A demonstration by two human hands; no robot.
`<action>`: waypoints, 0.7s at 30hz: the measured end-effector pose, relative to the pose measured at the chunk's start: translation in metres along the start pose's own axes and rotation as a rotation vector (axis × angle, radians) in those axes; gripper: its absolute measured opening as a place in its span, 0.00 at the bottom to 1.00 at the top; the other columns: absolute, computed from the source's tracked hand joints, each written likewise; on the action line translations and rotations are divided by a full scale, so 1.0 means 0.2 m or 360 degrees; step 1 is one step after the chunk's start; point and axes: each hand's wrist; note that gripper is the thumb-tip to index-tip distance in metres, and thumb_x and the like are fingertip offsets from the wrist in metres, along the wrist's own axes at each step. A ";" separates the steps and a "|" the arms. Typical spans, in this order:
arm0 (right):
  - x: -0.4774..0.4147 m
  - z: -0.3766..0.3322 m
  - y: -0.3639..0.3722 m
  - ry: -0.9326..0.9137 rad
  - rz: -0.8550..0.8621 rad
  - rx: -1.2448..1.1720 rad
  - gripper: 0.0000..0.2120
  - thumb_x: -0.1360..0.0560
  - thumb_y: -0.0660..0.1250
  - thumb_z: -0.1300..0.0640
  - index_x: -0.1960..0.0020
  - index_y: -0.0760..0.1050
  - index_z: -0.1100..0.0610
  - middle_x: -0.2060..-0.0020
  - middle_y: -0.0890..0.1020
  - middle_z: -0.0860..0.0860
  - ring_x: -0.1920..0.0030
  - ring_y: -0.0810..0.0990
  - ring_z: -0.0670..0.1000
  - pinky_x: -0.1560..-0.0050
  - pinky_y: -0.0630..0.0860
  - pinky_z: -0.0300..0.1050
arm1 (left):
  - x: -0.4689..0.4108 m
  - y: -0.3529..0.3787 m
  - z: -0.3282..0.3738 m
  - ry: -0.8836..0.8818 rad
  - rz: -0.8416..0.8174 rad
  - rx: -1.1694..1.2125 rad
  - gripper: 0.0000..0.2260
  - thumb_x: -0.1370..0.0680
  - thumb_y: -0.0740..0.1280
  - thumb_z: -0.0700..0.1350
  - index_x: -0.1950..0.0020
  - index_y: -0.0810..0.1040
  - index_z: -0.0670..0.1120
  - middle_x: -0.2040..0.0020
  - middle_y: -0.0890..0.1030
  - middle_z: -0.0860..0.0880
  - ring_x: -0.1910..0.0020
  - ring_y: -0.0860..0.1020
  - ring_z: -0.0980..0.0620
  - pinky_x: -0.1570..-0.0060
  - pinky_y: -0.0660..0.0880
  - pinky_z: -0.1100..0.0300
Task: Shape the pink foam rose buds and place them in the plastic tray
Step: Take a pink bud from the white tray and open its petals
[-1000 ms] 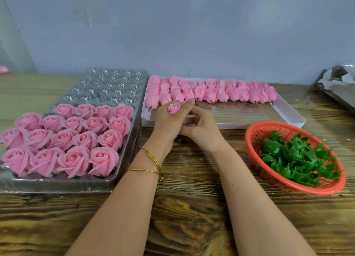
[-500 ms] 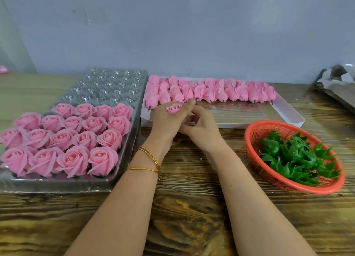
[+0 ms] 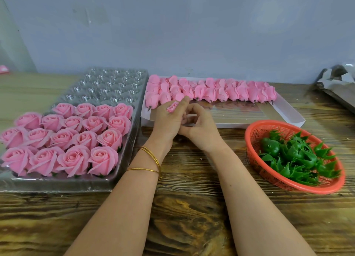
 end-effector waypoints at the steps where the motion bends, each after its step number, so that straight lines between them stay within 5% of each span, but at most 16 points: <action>1: 0.00 0.00 0.00 0.0007 0.0018 0.0004 0.15 0.33 0.71 0.77 0.49 0.73 0.67 0.64 0.76 0.49 0.70 0.75 0.36 0.62 0.73 0.30 | 0.00 0.00 0.00 0.0006 -0.0022 0.0004 0.15 0.23 0.69 0.46 0.68 0.72 0.46 0.69 0.71 0.44 0.63 0.72 0.46 0.63 0.73 0.56; 3: 0.00 0.01 0.00 0.0006 0.0029 0.0030 0.14 0.32 0.70 0.76 0.51 0.73 0.65 0.64 0.77 0.50 0.70 0.75 0.36 0.62 0.73 0.30 | 0.01 0.00 0.00 0.0029 -0.0070 0.0011 0.13 0.23 0.69 0.47 0.62 0.73 0.42 0.65 0.71 0.42 0.61 0.71 0.45 0.60 0.72 0.53; 7: 0.00 0.00 -0.01 -0.0012 0.0027 0.0097 0.12 0.30 0.71 0.73 0.48 0.77 0.65 0.60 0.80 0.57 0.63 0.77 0.45 0.58 0.76 0.36 | 0.01 0.00 0.00 0.0084 -0.0092 0.0033 0.12 0.23 0.69 0.43 0.64 0.72 0.41 0.69 0.70 0.45 0.69 0.74 0.53 0.68 0.75 0.65; 13: 0.01 -0.02 -0.02 0.0060 0.0044 0.0109 0.09 0.28 0.69 0.71 0.47 0.78 0.67 0.54 0.77 0.65 0.58 0.76 0.52 0.55 0.75 0.46 | 0.00 -0.01 0.00 0.0137 -0.0129 -0.0009 0.11 0.23 0.70 0.42 0.55 0.76 0.33 0.63 0.73 0.41 0.63 0.75 0.49 0.65 0.77 0.64; 18: 0.02 -0.05 0.00 0.0148 0.0081 -0.0008 0.10 0.33 0.68 0.69 0.52 0.79 0.63 0.60 0.79 0.60 0.60 0.77 0.50 0.54 0.76 0.46 | 0.01 -0.01 -0.01 0.0187 -0.0050 -0.0130 0.11 0.24 0.70 0.45 0.61 0.75 0.40 0.66 0.73 0.42 0.64 0.73 0.48 0.63 0.74 0.54; 21: 0.02 -0.08 0.01 0.0204 0.0237 -0.0092 0.13 0.39 0.65 0.57 0.54 0.78 0.55 0.48 0.79 0.63 0.52 0.79 0.54 0.45 0.77 0.52 | 0.01 -0.02 0.00 0.0249 -0.0018 -0.0213 0.18 0.27 0.70 0.50 0.60 0.75 0.34 0.63 0.75 0.31 0.61 0.75 0.43 0.58 0.76 0.41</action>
Point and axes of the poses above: each hand's wrist, its own x-axis away from the middle knuckle, its own y-axis out of the palm, z = x × y
